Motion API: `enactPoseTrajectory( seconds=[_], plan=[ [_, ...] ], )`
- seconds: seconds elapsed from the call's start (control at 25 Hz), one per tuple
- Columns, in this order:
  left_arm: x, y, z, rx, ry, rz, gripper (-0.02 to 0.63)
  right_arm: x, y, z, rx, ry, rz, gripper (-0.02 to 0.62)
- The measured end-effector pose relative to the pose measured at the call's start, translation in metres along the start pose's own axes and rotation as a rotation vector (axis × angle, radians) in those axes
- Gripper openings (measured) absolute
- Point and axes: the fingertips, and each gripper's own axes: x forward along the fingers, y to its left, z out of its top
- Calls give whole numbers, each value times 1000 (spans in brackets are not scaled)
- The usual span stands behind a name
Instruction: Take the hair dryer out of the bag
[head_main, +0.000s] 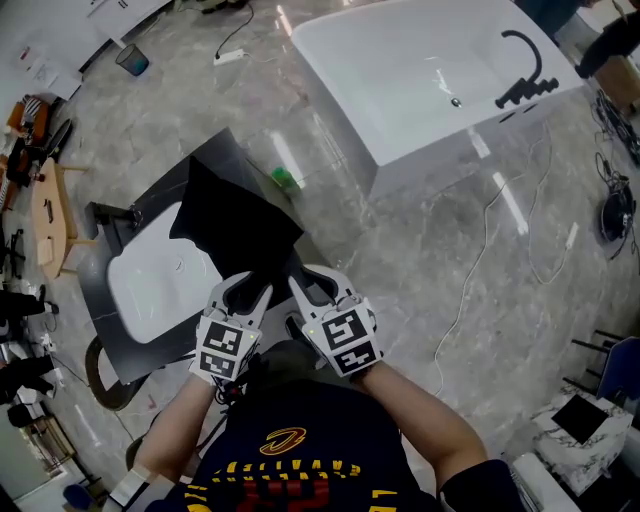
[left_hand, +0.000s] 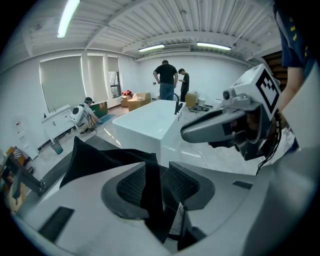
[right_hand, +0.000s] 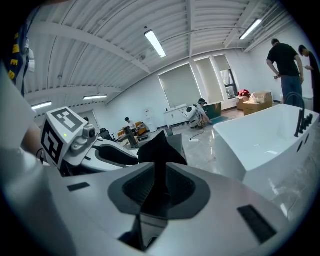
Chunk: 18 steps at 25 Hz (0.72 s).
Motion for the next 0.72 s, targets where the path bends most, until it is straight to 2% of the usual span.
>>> enactPoseTrajectory(
  seconds=[0.24,0.52,0.64,0.72],
  plan=[
    [25,5,-29,69,104,-26,132,6,-1,-1,32,-12,-42,63],
    [44,6,-41,145,166,-43,137,5,-7,-7,76,-24,-105,63],
    [47,12,-43,105,174,-51,132,6,-10,-10,91,-26,-122,63],
    [46,16,-41,53,178,-69,87,7,-12,-13,99,-24,-129,64]
  ],
)
